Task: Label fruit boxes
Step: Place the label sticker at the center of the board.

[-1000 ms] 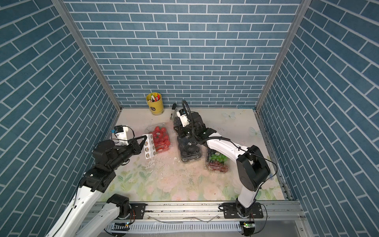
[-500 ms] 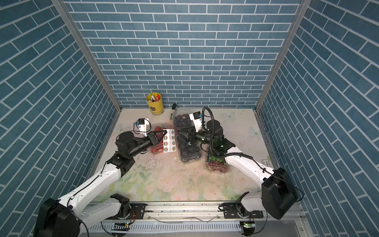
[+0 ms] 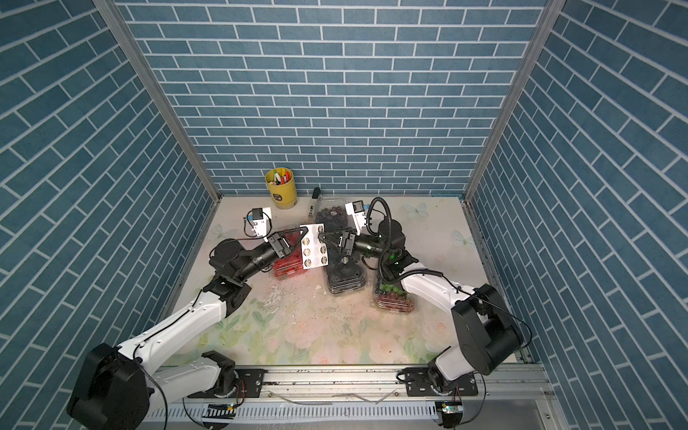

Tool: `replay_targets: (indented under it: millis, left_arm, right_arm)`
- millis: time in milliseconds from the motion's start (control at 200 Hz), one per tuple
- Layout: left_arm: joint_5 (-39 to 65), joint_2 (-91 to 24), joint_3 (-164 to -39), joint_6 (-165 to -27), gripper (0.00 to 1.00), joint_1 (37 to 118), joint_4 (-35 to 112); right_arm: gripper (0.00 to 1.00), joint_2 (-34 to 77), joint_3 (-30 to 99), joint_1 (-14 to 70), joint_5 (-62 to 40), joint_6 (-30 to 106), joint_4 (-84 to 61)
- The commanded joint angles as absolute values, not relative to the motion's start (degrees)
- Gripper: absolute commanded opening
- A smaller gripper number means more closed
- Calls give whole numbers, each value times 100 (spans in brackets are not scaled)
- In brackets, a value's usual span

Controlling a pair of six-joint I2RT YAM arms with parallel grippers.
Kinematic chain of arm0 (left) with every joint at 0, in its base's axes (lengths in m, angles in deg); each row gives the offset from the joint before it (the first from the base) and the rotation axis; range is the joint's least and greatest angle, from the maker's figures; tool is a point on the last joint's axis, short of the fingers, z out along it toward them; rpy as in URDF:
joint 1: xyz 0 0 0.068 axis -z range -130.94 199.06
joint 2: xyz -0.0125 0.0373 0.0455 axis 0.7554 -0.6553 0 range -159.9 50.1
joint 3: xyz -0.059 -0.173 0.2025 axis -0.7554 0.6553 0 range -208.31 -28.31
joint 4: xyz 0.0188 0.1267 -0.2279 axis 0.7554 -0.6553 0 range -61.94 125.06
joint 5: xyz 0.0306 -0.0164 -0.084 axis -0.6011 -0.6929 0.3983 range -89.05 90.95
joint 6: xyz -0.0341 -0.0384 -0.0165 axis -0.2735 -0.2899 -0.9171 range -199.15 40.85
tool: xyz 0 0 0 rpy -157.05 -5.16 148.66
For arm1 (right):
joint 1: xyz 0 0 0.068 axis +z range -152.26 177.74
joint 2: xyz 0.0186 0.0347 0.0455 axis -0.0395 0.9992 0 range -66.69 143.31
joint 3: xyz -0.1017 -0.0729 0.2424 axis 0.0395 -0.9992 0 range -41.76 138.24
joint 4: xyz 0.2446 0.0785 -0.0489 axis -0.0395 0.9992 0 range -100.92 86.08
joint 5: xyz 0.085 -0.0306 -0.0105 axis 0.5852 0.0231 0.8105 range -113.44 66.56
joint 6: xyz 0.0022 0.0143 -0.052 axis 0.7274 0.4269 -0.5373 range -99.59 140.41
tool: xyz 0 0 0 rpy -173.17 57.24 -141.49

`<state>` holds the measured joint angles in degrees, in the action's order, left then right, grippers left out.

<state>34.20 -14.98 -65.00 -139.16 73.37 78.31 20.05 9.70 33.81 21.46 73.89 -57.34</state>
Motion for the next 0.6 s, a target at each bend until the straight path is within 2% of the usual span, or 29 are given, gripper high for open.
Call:
replay_targets:
  millis: [0, 80, 200, 355, 435, 460, 490, 550, 595]
  left_arm:
    - [3541, -1520, -6584, -13994, 0, 7359, 8231]
    - [3556, -1529, -6575, -14041, 0, 7359, 8318]
    - [3541, -1520, -6593, -13992, 0, 7362, 8200]
    - [3488, -1490, -6593, -13840, 0, 7358, 7977]
    - [3463, -1489, -6610, -13763, 1, 7358, 7848]
    - [3455, -1482, -6610, -13729, 5, 7362, 7796]
    - [3431, -1461, -6610, -13673, 15, 7358, 7722]
    - [3345, -1406, -6610, -13518, 41, 7361, 7457]
    - [3236, -1329, -6634, -13335, 56, 7359, 7128]
  right_arm:
    - [57, 2137, 971, 3360, 2488, 8117, -6722]
    - [52, 2221, 992, 3351, 2515, 8226, -6819]
    - [37, 2268, 991, 3325, 2521, 8333, -6961]
    - [0, 2208, 967, 3223, 2483, 8343, -6882]
    - [0, 2176, 957, 3167, 2435, 8313, -6784]
    - [0, 2161, 948, 3144, 2418, 8296, -6749]
    - [0, 2151, 932, 3101, 2383, 8267, -6694]
    - [0, 2092, 892, 2993, 2256, 8168, -6493]
    - [0, 2031, 848, 2871, 2116, 8039, -6276]
